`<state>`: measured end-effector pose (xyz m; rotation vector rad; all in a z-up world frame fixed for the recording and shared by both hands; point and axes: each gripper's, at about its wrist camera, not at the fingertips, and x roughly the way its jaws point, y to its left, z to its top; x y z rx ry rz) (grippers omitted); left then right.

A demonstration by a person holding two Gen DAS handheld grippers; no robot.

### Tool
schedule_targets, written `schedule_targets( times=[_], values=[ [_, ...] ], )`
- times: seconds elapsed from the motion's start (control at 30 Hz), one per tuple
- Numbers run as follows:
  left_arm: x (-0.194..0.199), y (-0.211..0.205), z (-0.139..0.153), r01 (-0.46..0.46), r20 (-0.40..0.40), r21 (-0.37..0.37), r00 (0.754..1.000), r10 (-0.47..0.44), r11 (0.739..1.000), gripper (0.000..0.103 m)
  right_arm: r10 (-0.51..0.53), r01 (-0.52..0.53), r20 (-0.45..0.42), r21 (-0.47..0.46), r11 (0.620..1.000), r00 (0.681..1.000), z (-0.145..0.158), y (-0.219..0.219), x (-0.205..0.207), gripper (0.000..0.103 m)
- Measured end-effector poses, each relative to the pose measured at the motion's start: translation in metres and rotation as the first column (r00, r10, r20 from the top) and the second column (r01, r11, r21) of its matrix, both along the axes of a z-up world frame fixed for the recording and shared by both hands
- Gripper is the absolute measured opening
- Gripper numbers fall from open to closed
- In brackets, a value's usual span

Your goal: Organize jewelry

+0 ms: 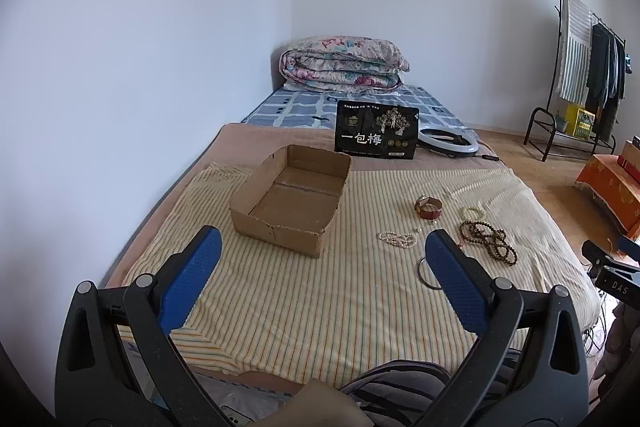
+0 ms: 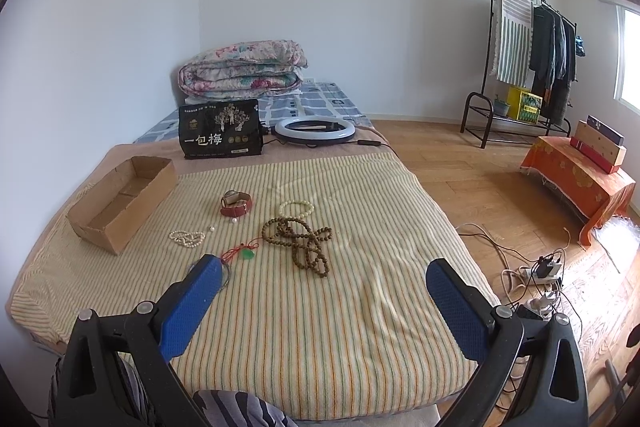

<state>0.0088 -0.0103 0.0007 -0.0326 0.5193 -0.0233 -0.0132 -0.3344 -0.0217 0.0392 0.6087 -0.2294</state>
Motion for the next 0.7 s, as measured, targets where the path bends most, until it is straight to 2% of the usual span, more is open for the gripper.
schedule_targets(
  times=[0.3, 0.7],
  values=[
    [0.017, -0.002, -0.014, 0.022, -0.033, -0.004, 0.999, -0.023, 1.0, 0.103, -0.018, 0.018, -0.022, 0.008, 1.0, 1.0, -0.01, -0.006, 0.008, 0.103],
    [0.054, -0.023, -0.039, 0.132, -0.096, 0.02, 0.987, -0.129, 0.991, 0.103, -0.041, 0.042, -0.076, 0.013, 0.999, 0.996, -0.031, -0.019, 0.026, 0.103]
  ],
)
